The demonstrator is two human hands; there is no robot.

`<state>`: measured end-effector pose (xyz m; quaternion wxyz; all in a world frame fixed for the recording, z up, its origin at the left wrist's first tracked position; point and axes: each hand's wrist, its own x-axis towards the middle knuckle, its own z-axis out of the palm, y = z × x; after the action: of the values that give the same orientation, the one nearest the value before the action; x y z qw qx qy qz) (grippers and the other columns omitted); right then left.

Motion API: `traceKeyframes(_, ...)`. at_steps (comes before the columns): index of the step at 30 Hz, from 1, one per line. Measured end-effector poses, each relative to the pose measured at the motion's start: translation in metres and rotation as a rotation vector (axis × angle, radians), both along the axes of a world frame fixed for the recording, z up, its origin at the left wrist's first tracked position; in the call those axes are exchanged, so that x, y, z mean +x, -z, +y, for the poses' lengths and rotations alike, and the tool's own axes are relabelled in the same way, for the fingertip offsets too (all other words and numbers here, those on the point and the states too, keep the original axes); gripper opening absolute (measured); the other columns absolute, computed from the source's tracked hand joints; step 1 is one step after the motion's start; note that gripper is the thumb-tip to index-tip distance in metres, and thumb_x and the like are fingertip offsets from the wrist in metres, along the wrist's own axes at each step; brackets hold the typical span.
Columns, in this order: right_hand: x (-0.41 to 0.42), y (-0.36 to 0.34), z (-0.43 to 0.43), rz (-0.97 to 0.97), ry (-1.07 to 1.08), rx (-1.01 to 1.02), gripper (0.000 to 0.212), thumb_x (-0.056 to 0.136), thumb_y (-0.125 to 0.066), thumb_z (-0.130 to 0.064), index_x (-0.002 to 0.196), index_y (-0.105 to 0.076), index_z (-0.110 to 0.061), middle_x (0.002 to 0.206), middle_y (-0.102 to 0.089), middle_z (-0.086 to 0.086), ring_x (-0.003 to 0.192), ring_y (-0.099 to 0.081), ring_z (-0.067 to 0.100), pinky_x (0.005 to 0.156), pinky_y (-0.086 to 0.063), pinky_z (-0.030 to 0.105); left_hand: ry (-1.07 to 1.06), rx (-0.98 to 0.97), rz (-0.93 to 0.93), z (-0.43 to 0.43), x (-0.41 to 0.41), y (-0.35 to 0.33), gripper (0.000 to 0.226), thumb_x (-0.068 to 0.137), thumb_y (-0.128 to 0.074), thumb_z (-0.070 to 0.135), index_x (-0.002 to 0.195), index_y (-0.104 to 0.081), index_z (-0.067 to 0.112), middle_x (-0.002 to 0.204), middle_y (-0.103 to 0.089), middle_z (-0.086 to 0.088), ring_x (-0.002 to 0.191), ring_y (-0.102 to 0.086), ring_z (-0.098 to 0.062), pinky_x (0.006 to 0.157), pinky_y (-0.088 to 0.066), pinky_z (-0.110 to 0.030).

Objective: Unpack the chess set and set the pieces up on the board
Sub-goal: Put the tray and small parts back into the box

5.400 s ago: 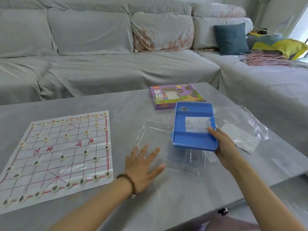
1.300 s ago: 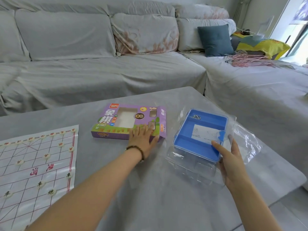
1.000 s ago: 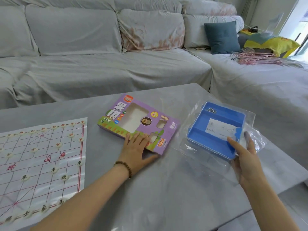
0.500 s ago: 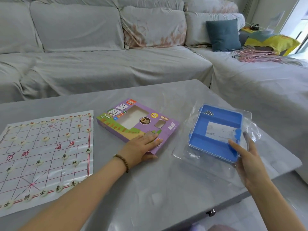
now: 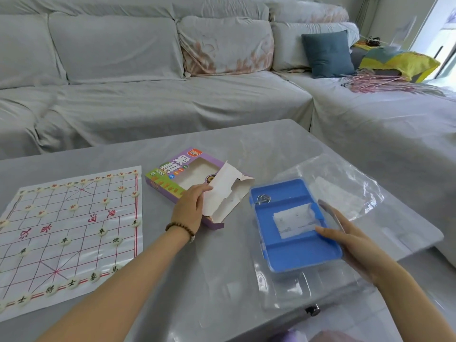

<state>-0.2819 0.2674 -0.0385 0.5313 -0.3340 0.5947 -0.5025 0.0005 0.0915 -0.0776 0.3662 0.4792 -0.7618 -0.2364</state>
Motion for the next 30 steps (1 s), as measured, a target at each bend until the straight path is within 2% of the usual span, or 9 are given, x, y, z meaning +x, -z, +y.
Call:
traceKeyframes(2,0.001,0.002,0.0,0.023,-0.038,0.016,0.064,0.079,-0.065,-0.013,0.131,-0.044,-0.044,0.116,-0.064,-0.015,0.095,-0.068,0.017,0.067,-0.058,0.029,-0.04,0.073,-0.093,0.003,0.001,0.003,0.033,0.097,-0.041,0.02,0.127,-0.052,0.018,0.134,-0.051,-0.001,0.125,-0.043,-0.019,0.103,-0.031,-0.026)
traceKeyframes(5,0.004,0.006,-0.003,0.042,-0.069,0.049,0.059,0.084,-0.061,-0.009,0.129,-0.045,-0.043,0.089,-0.07,-0.025,0.088,-0.07,0.015,0.065,-0.058,0.029,-0.111,0.171,-0.241,0.008,0.003,0.008,0.05,0.088,-0.053,0.047,0.134,-0.043,0.029,0.146,-0.036,-0.001,0.139,-0.023,-0.018,0.114,-0.017,-0.042)
traceKeyframes(7,0.004,0.007,-0.005,0.051,-0.08,0.068,0.057,0.083,-0.061,-0.01,0.126,-0.047,-0.045,0.089,-0.071,-0.021,0.087,-0.07,0.016,0.065,-0.058,0.03,-0.072,0.257,-0.196,0.012,0.005,0.009,0.064,0.081,-0.062,0.048,0.137,-0.036,0.031,0.153,-0.022,-0.003,0.143,-0.011,-0.017,0.115,-0.017,-0.041)
traceKeyframes(9,0.003,0.007,-0.007,0.045,-0.104,0.087,0.058,0.079,-0.064,-0.014,0.124,-0.049,-0.046,0.1,-0.07,-0.012,0.09,-0.069,0.019,0.069,-0.059,0.033,-0.007,0.329,-0.148,0.011,0.009,0.006,0.074,0.078,-0.068,0.044,0.141,-0.03,0.031,0.155,-0.011,-0.003,0.143,-0.006,-0.017,0.113,-0.019,-0.038)
traceKeyframes(12,0.0,0.008,-0.008,0.04,-0.17,0.131,0.062,0.075,-0.067,-0.016,0.126,-0.047,-0.047,0.107,-0.07,-0.002,0.095,-0.068,0.023,0.074,-0.058,0.036,0.112,0.394,-0.17,0.005,0.02,0.001,0.077,0.079,-0.069,0.038,0.142,-0.026,0.035,0.156,-0.002,-0.003,0.144,-0.003,-0.015,0.113,-0.017,-0.034)
traceKeyframes(17,0.006,0.011,-0.013,0.033,-0.268,0.169,0.063,0.078,-0.067,-0.014,0.13,-0.045,-0.044,0.111,-0.069,-0.003,0.102,-0.066,0.024,0.082,-0.056,0.039,0.182,0.417,-0.18,0.0,0.033,0.001,0.067,0.083,-0.065,0.033,0.139,-0.028,0.041,0.156,-0.004,-0.003,0.144,-0.005,-0.015,0.113,-0.016,-0.034)
traceKeyframes(22,0.019,0.017,-0.016,0.006,-0.439,0.184,0.069,0.071,-0.077,-0.022,0.13,-0.047,-0.043,0.128,-0.06,-0.005,0.114,-0.06,0.023,0.093,-0.05,0.044,0.155,0.419,-0.035,0.004,0.028,0.001,0.049,0.09,-0.055,0.031,0.136,-0.037,0.039,0.156,-0.007,-0.002,0.144,-0.007,-0.013,0.111,-0.022,-0.03)
traceKeyframes(28,0.021,0.019,-0.026,-0.023,-0.467,0.212,0.067,0.073,-0.075,-0.021,0.13,-0.048,-0.044,0.128,-0.06,-0.004,0.114,-0.06,0.025,0.092,-0.051,0.044,0.112,0.406,0.029,0.008,0.027,-0.001,0.046,0.088,-0.059,0.028,0.13,-0.043,0.039,0.154,-0.017,-0.001,0.143,-0.011,-0.012,0.11,-0.024,-0.031)
traceKeyframes(30,0.021,0.02,-0.028,-0.037,-0.484,0.231,0.069,0.07,-0.077,-0.024,0.129,-0.049,-0.044,0.13,-0.059,-0.001,0.114,-0.06,0.027,0.092,-0.051,0.045,0.107,0.406,0.061,0.008,0.028,-0.002,0.043,0.087,-0.061,0.027,0.126,-0.046,0.041,0.153,-0.021,-0.002,0.142,-0.015,-0.011,0.108,-0.026,-0.027)
